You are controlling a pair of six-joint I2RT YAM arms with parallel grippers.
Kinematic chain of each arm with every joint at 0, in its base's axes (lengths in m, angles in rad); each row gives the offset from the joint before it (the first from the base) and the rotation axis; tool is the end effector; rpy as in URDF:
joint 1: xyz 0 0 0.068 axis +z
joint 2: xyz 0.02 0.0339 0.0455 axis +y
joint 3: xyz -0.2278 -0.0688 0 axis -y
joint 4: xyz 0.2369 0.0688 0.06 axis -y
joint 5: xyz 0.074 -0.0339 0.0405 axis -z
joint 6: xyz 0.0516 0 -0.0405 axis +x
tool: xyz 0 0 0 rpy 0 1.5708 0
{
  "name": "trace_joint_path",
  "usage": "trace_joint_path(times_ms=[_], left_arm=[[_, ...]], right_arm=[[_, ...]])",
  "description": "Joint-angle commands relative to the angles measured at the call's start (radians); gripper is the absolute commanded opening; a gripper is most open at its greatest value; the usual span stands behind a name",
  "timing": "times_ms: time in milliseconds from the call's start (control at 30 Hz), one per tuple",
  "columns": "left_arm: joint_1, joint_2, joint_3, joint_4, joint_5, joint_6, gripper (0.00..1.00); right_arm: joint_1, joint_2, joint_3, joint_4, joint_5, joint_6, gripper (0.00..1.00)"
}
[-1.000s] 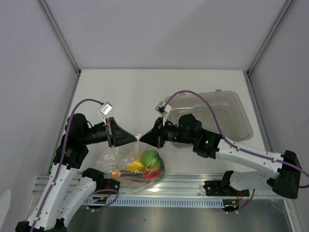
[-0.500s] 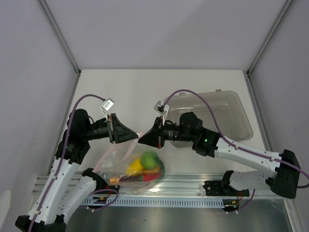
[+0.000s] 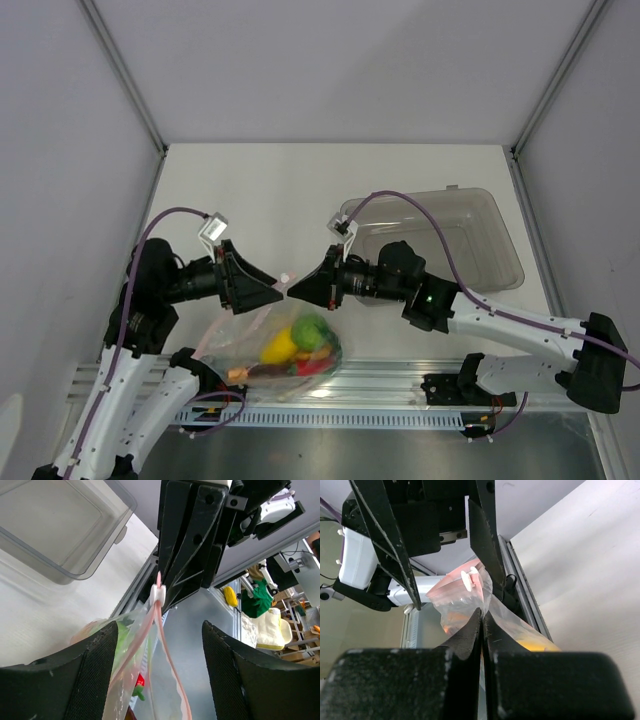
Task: Place the food in the zip-top bag and seal the zipper
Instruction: Zip the zipper food storage bag at the center of the board.
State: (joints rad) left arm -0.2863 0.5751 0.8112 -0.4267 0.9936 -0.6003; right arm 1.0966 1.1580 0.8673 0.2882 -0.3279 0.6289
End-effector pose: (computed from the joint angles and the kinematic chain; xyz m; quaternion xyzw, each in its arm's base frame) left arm 0.1273 -0.0826 0.3318 0.1937 0.7171 -0.5721 0.3479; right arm 0.1202 0.2706 0.3114 -0.2740 0.6528 0.6044 0.3654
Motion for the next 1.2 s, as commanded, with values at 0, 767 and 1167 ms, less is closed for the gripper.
trace_joint_path(times_ms=[0, 767, 1167], left_arm=[[-0.005, -0.015, -0.012, -0.050, -0.016, 0.054, 0.70], [-0.005, -0.008, -0.017, -0.110, -0.027, 0.088, 0.01], [-0.005, -0.023, -0.003, -0.090, -0.010, 0.073, 0.01]], right_arm=[[0.005, -0.046, 0.004, 0.069, 0.055, 0.011, 0.00], [-0.099, -0.012, 0.119, -0.128, -0.213, -0.179, 0.31], [-0.132, 0.068, 0.214, -0.216, -0.356, -0.241, 0.31]])
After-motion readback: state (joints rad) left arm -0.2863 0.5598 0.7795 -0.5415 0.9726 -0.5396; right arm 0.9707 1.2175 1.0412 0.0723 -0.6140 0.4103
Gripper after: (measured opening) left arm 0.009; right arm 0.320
